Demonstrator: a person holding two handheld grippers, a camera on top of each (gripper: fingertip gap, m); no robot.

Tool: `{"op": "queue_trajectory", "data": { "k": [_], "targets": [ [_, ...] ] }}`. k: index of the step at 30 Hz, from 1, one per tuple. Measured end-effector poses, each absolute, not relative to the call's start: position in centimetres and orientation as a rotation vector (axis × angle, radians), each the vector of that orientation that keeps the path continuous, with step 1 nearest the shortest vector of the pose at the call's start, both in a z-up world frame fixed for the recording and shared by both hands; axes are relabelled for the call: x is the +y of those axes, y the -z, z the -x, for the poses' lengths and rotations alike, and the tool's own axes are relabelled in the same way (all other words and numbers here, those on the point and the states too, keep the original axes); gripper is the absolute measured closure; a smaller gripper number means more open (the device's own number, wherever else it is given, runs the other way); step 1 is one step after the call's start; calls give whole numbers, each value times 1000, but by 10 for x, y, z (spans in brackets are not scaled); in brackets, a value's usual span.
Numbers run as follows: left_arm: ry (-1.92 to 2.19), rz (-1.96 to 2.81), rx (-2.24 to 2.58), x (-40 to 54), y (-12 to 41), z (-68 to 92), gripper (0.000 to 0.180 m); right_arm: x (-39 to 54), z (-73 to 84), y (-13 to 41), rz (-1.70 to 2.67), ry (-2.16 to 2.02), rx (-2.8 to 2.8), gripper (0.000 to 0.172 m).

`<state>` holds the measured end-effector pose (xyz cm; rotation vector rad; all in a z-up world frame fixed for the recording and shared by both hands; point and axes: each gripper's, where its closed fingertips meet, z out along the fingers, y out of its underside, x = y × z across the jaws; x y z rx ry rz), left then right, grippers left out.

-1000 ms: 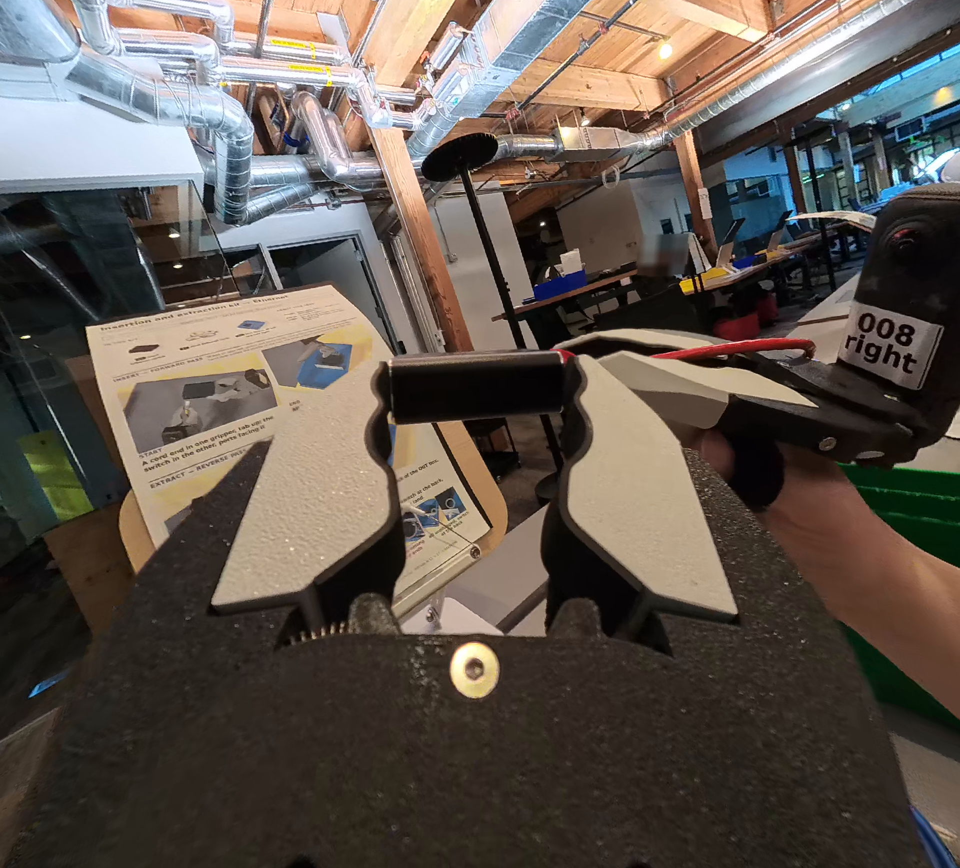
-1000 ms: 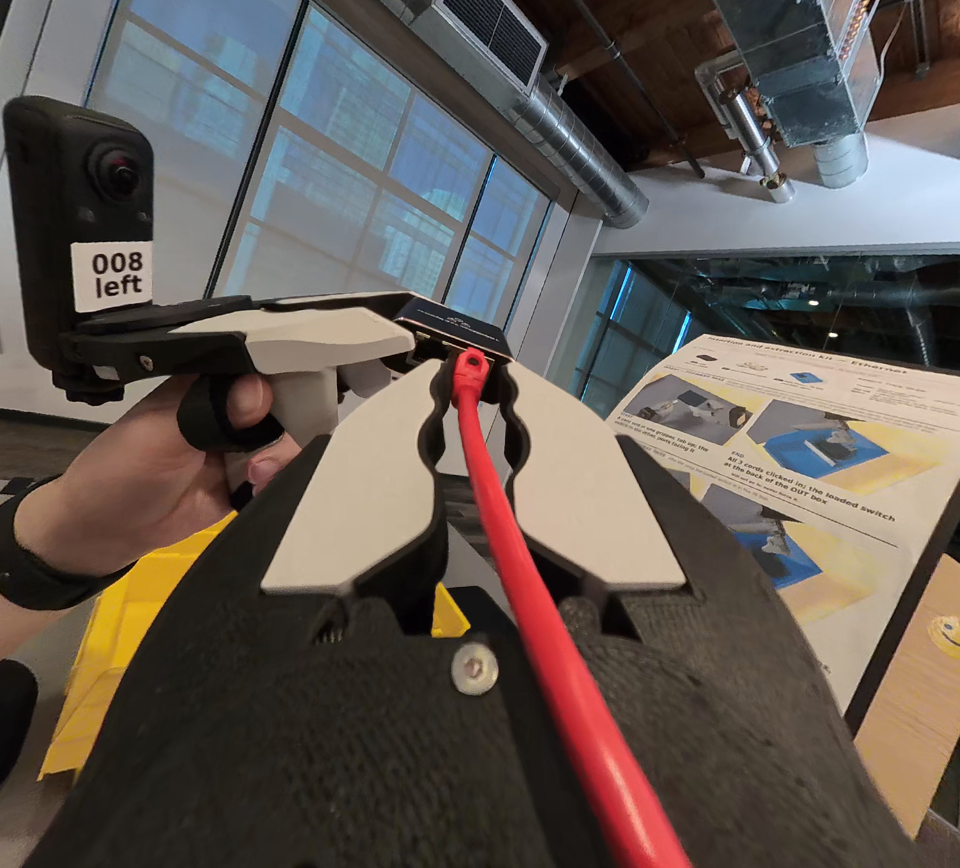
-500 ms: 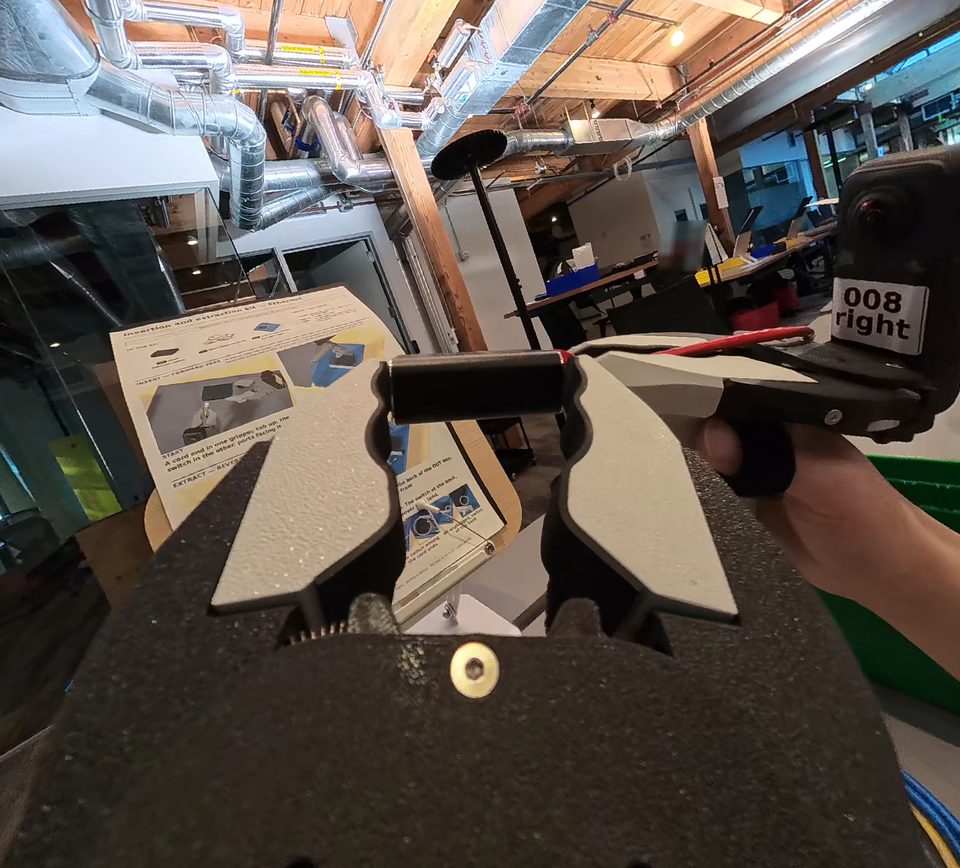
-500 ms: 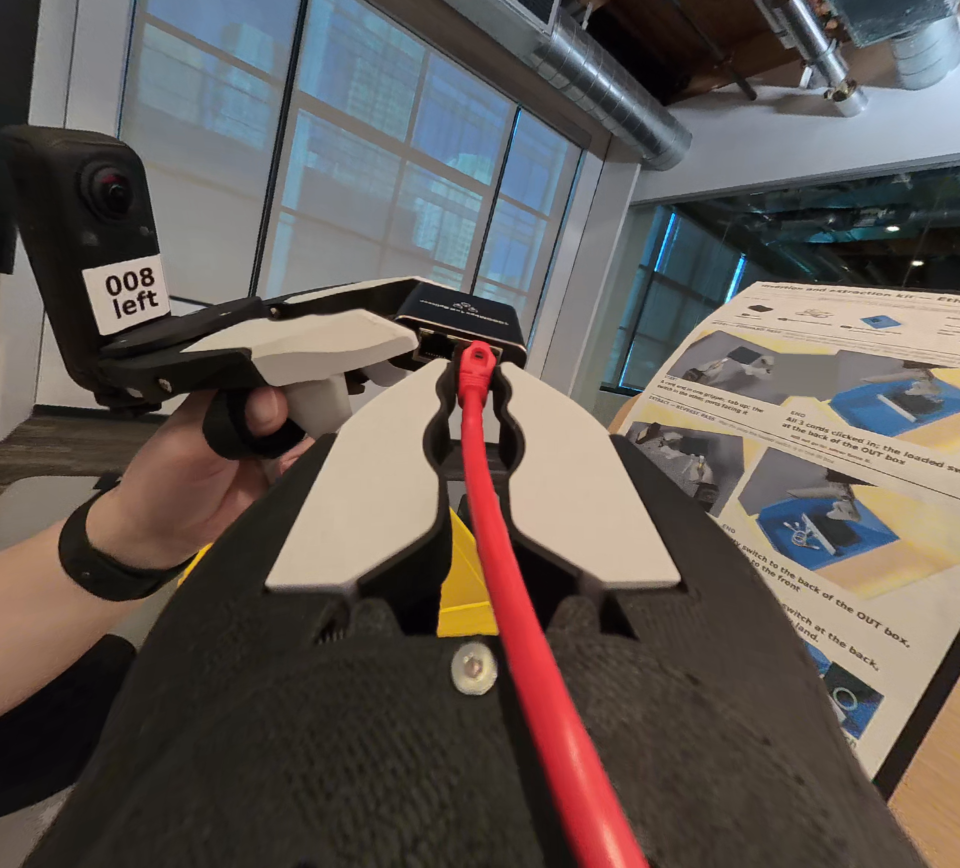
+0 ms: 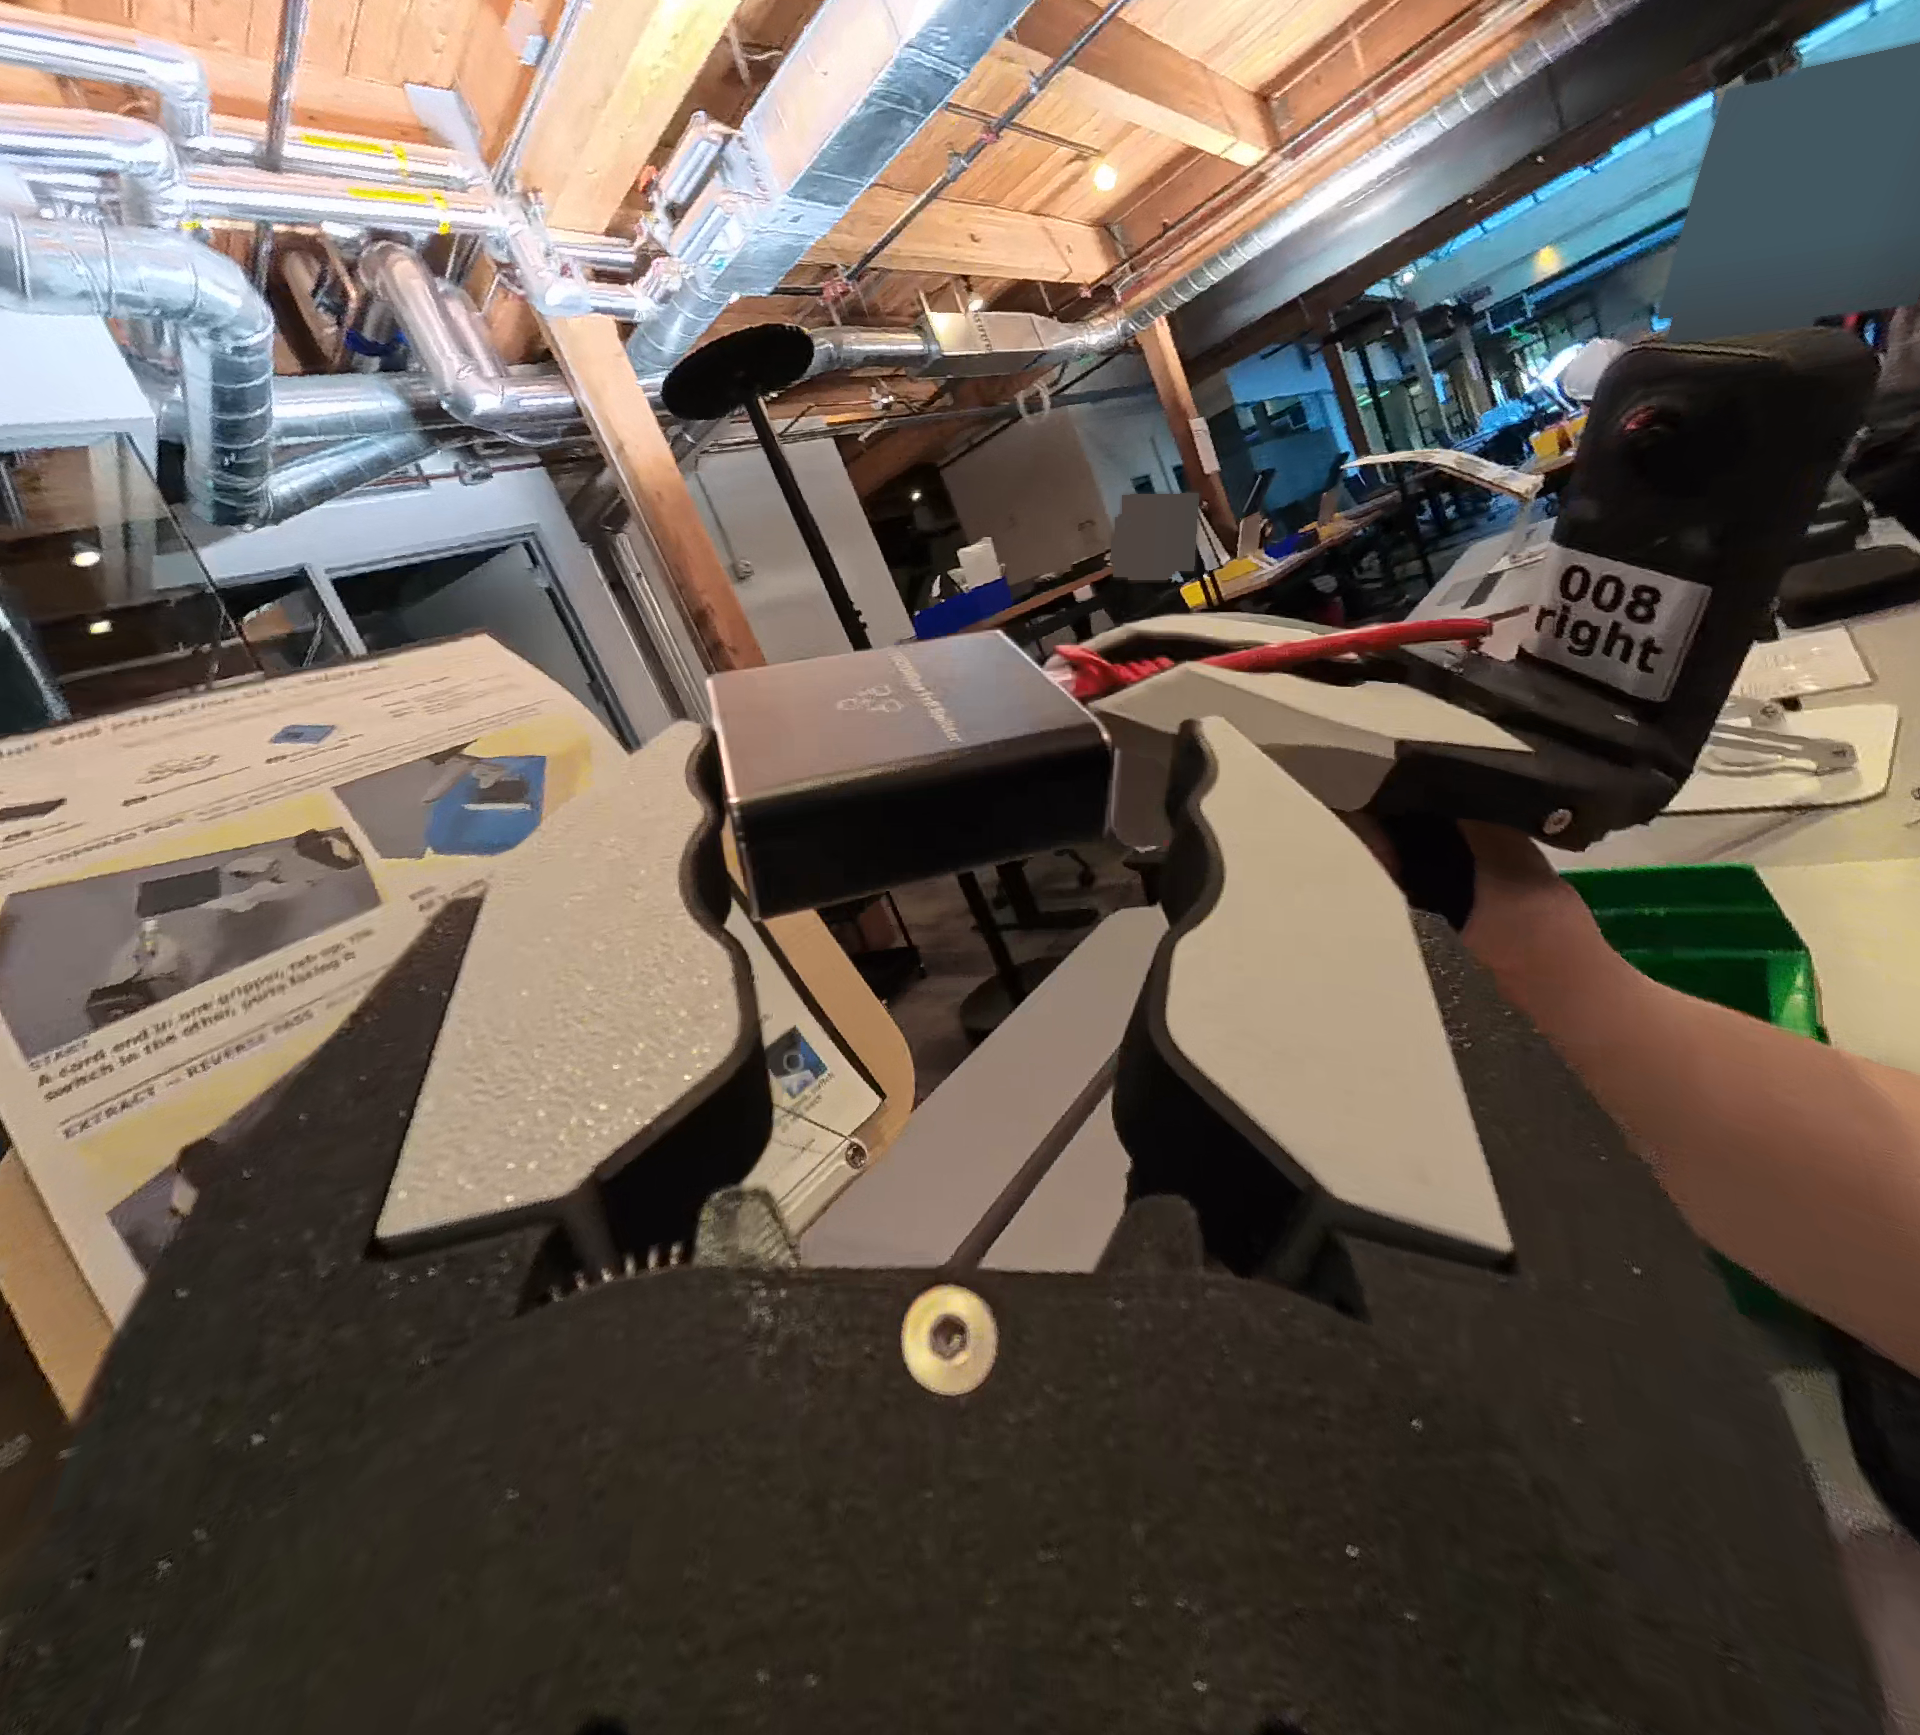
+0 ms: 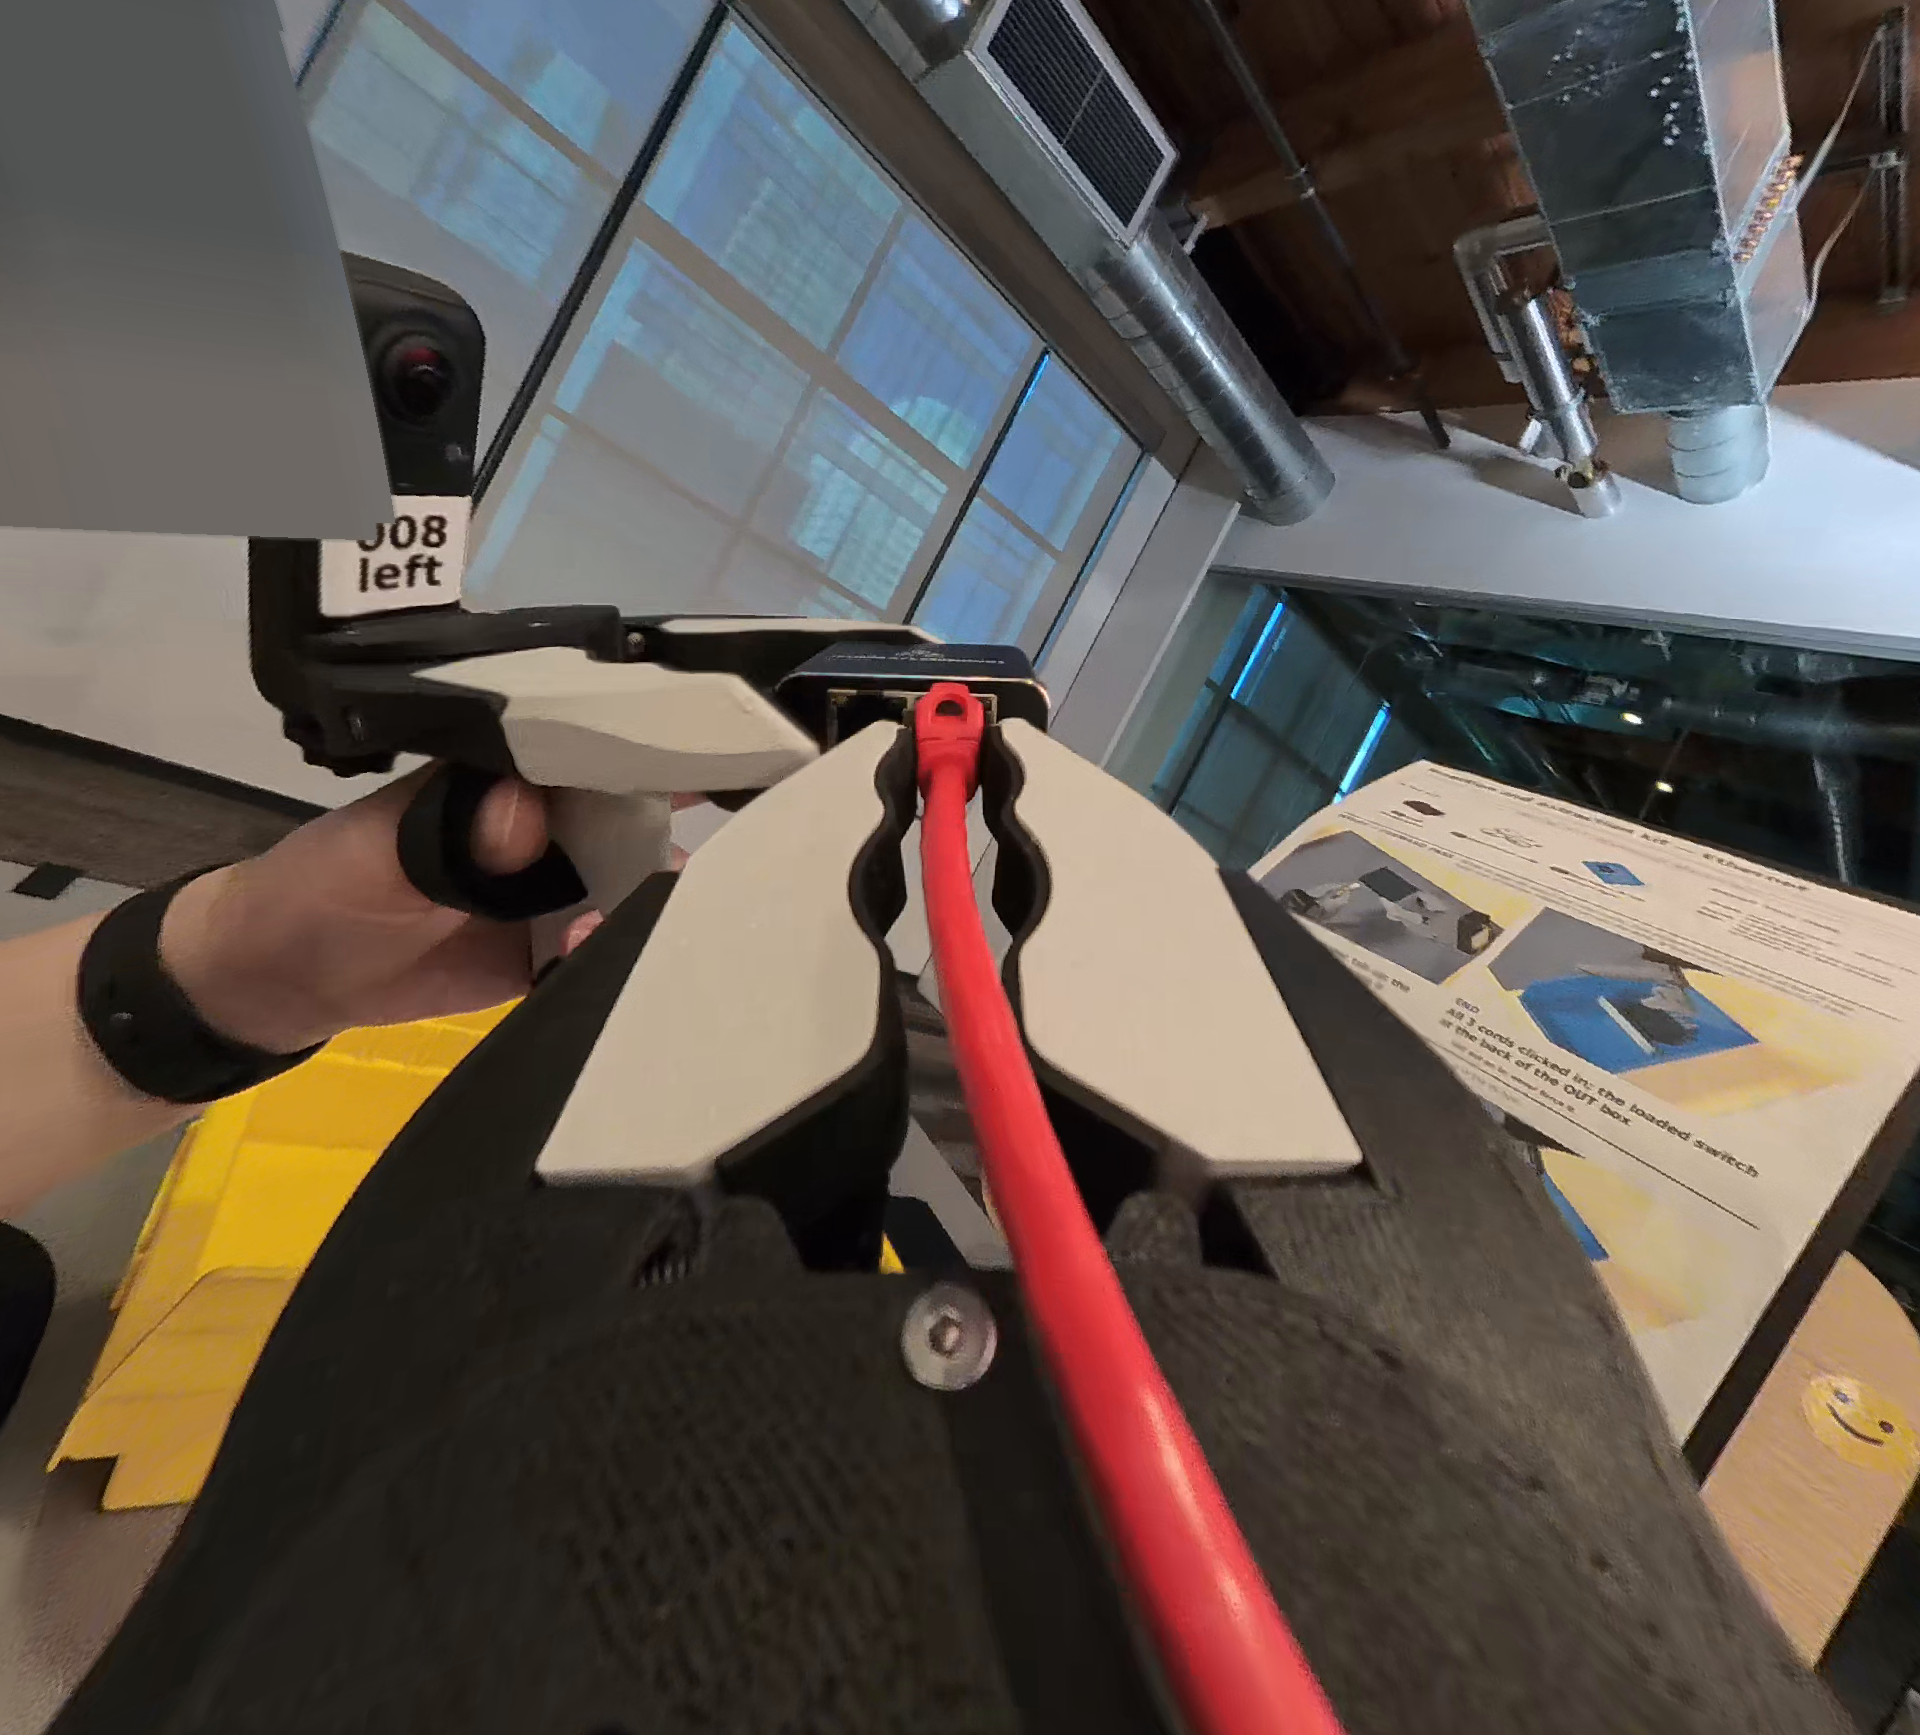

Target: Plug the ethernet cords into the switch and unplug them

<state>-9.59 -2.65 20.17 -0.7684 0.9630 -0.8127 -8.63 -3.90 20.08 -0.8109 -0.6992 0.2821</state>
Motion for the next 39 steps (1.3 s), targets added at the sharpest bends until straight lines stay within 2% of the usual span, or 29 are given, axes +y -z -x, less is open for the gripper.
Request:
{"op": "queue_trajectory", "data": {
  "k": [6,9,11,20,35,39],
  "targets": [
    [805,715,994,-32,-199,94,87,-40,87,-200,806,-249,-710,159],
    [784,704,1008,-33,-198,95,88,-40,90,-196,820,-221,-747,159],
    [789,706,1018,-32,-197,99,96,-42,92,-195,811,-206,-770,159],
    [785,721,1058,-40,-192,94,70,-39,90,-195,825,-174,-733,158],
    [804,731,1043,-41,-192,96,70,-29,92,-186,876,-159,-744,158],
    [721,737,1051,-38,-191,97,76,-31,93,-187,858,-177,-734,159]
  ]
}}
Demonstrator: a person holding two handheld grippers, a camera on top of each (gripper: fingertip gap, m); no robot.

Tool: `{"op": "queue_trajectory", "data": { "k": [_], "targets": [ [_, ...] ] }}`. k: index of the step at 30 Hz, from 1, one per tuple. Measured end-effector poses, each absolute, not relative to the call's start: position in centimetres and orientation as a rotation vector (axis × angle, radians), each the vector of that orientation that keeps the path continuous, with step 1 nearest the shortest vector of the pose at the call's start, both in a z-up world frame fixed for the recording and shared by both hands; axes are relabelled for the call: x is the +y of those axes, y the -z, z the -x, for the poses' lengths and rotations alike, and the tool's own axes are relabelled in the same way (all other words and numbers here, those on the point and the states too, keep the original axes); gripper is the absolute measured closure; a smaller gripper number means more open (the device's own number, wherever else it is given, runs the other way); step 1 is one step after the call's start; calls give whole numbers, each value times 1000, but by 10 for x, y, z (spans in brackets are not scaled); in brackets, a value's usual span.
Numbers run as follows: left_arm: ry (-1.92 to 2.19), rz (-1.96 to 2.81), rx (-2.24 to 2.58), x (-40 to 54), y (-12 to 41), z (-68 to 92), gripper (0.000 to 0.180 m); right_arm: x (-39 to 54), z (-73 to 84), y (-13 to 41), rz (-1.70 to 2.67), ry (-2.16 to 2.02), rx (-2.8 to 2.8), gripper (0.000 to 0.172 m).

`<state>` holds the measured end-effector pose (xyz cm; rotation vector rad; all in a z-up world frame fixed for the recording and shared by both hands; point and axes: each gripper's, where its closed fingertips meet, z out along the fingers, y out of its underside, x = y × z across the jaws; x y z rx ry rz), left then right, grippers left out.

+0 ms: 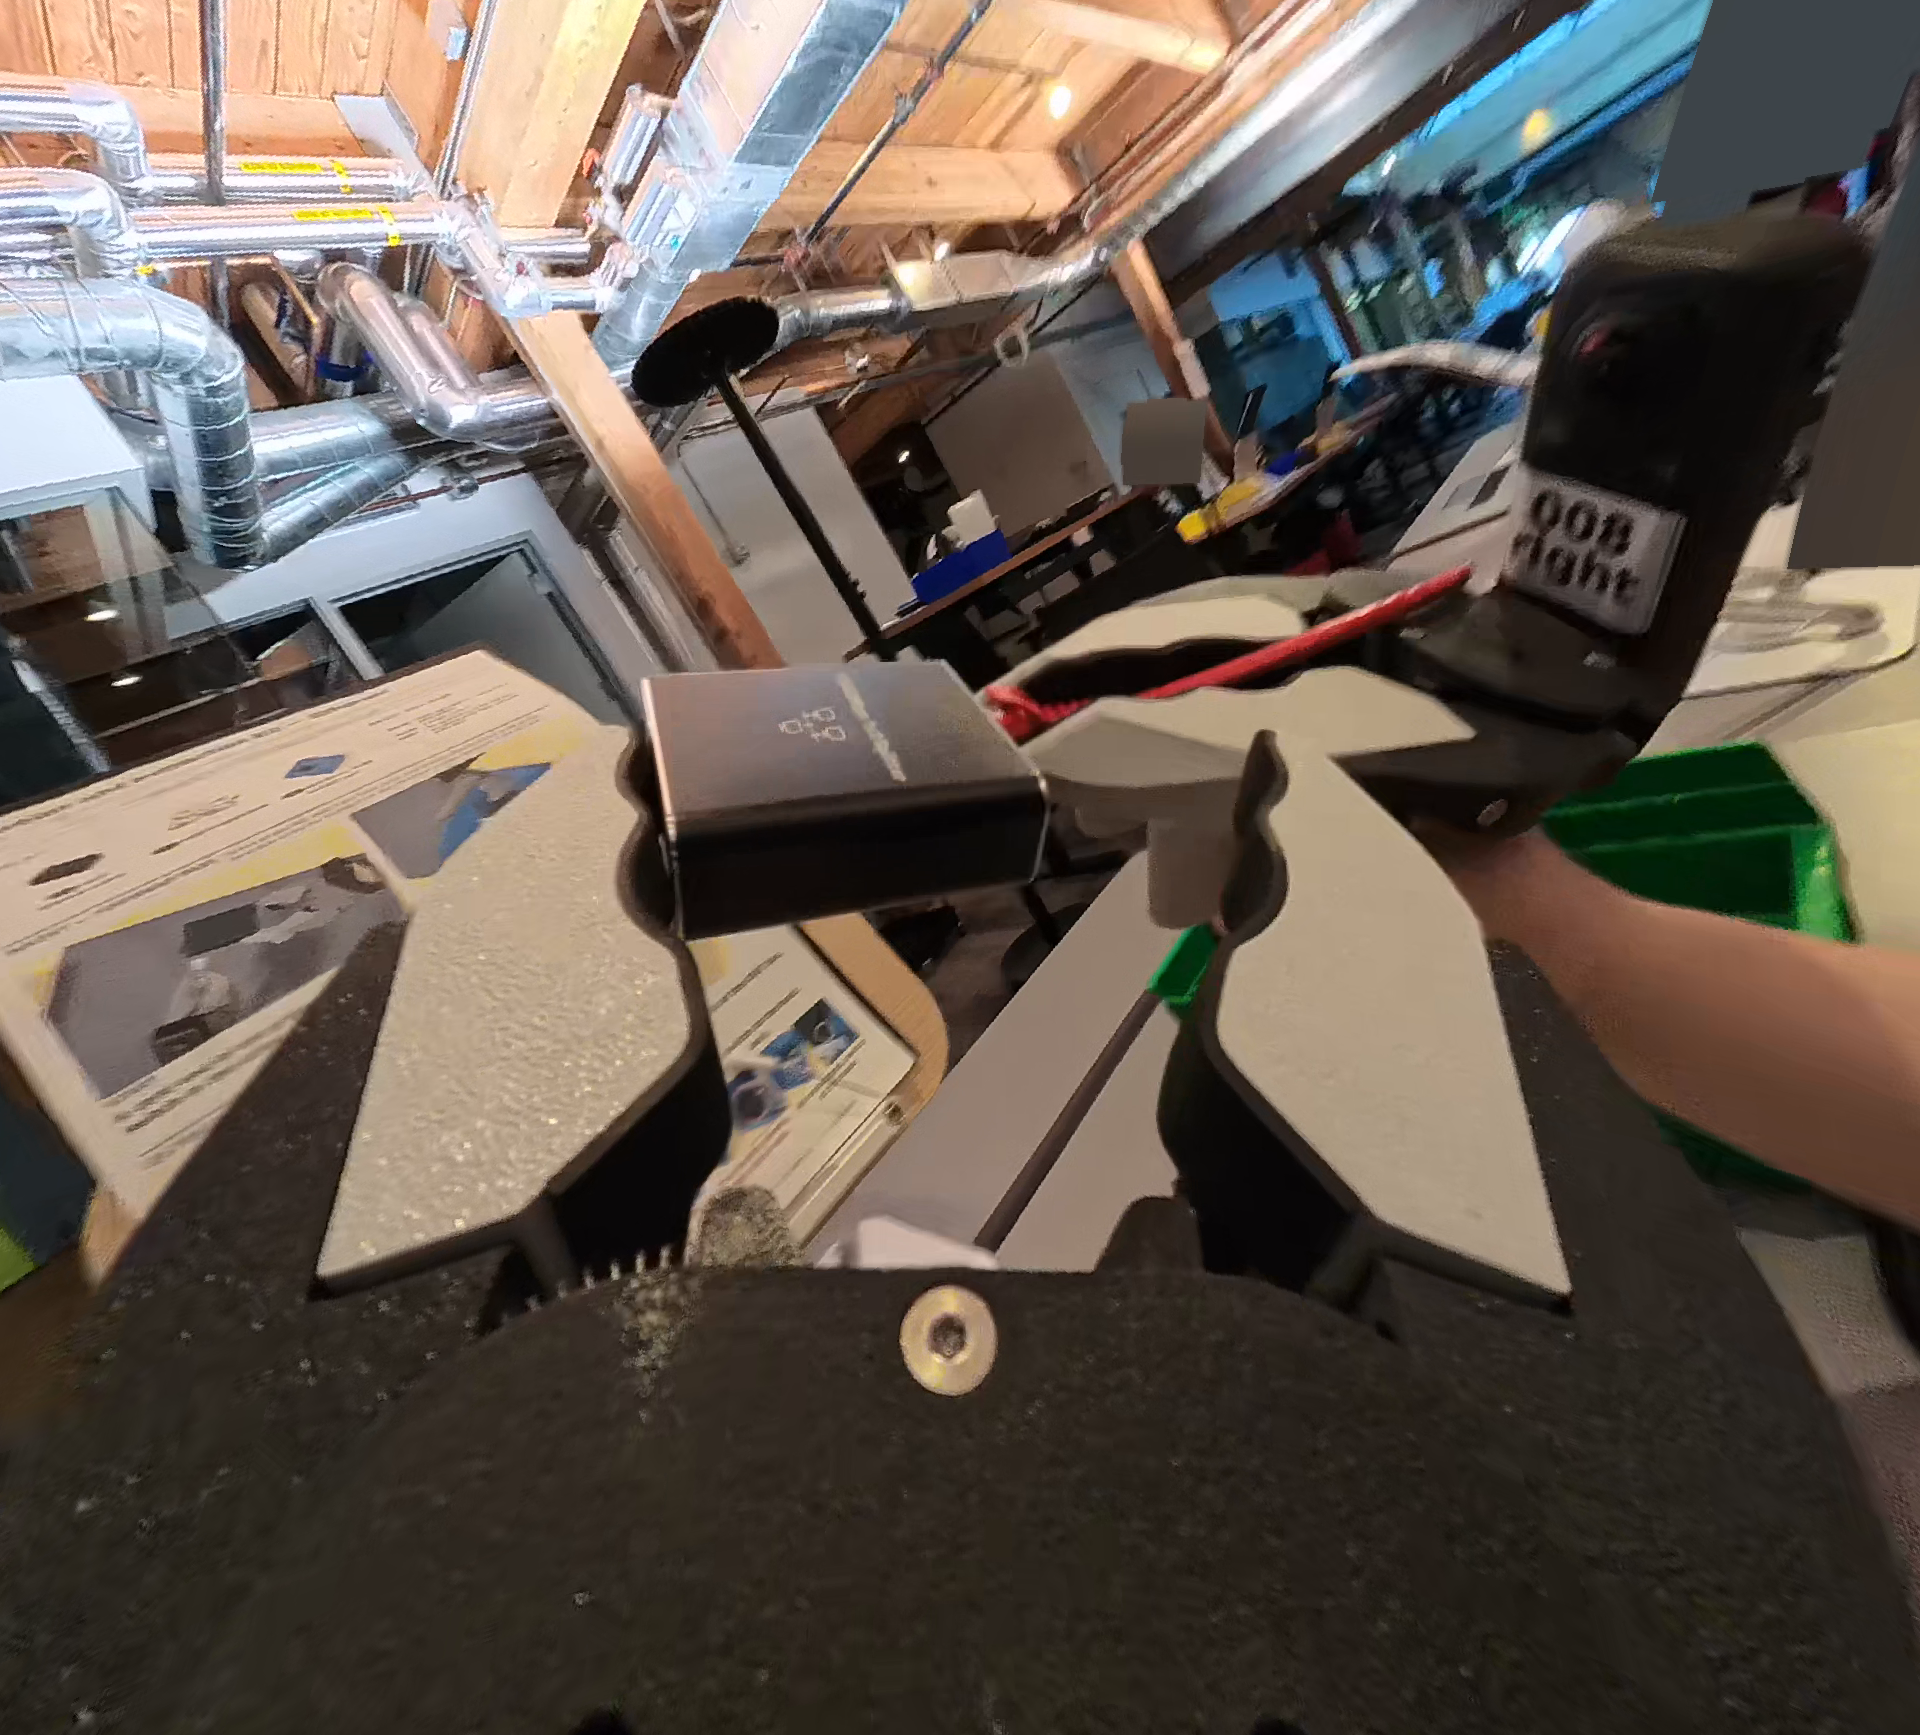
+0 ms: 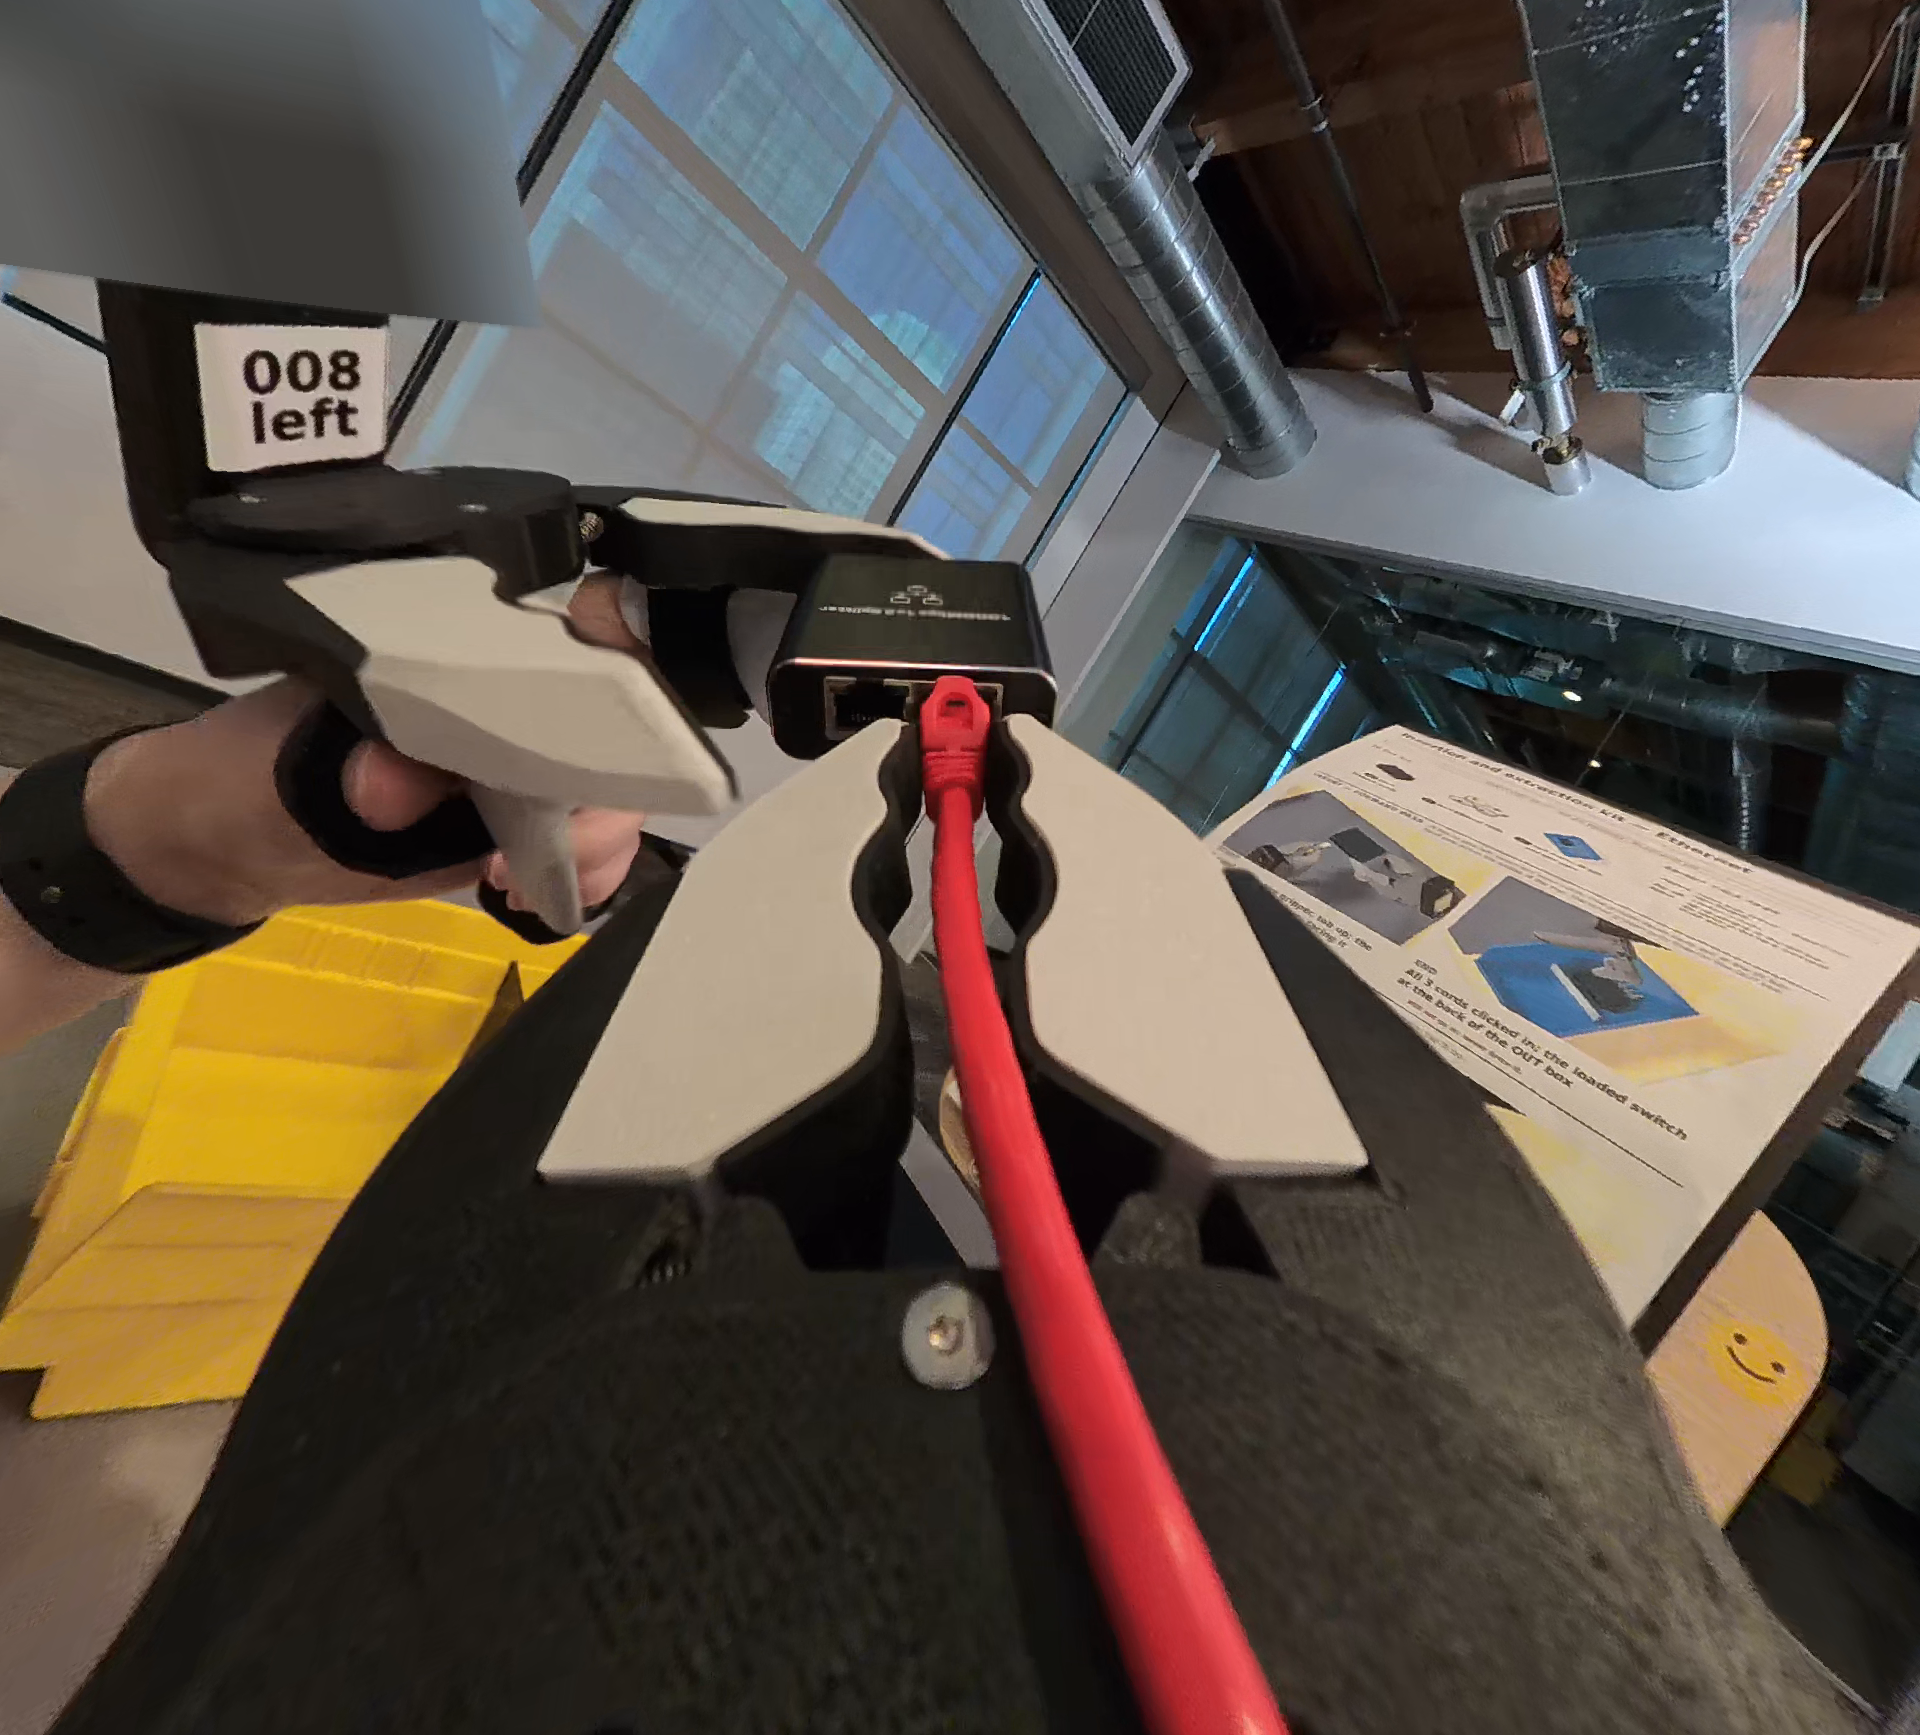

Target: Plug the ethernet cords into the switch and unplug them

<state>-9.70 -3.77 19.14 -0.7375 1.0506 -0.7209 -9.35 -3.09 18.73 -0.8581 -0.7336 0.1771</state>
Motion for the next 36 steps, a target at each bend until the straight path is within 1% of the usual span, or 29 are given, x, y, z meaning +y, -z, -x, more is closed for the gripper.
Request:
{"op": "queue_trajectory", "data": {
  "k": [4,8,13,15,18,19,28,36],
  "targets": [
    [694,760,1068,-33,-189,98,82,-33,94,-189,841,-169,-744,159],
    [684,758,1162,-30,-179,104,85,-35,93,-183,876,-266,-805,159],
    [967,790,1279,-37,-170,121,84,-43,99,-170,902,-541,-916,159],
    [1030,778,1336,-40,-162,124,87,-46,104,-158,905,-641,-985,159],
    [1001,794,1497,-44,-134,119,98,-44,104,-150,884,-733,-997,159],
    [926,803,1501,-37,-129,116,112,-44,105,-147,880,-772,-1006,158],
    [975,895,1509,-22,-118,107,112,-23,95,-127,909,-951,-941,158],
    [1056,974,1476,-10,-109,100,111,-8,86,-115,904,-985,-889,158]
  ]
}}
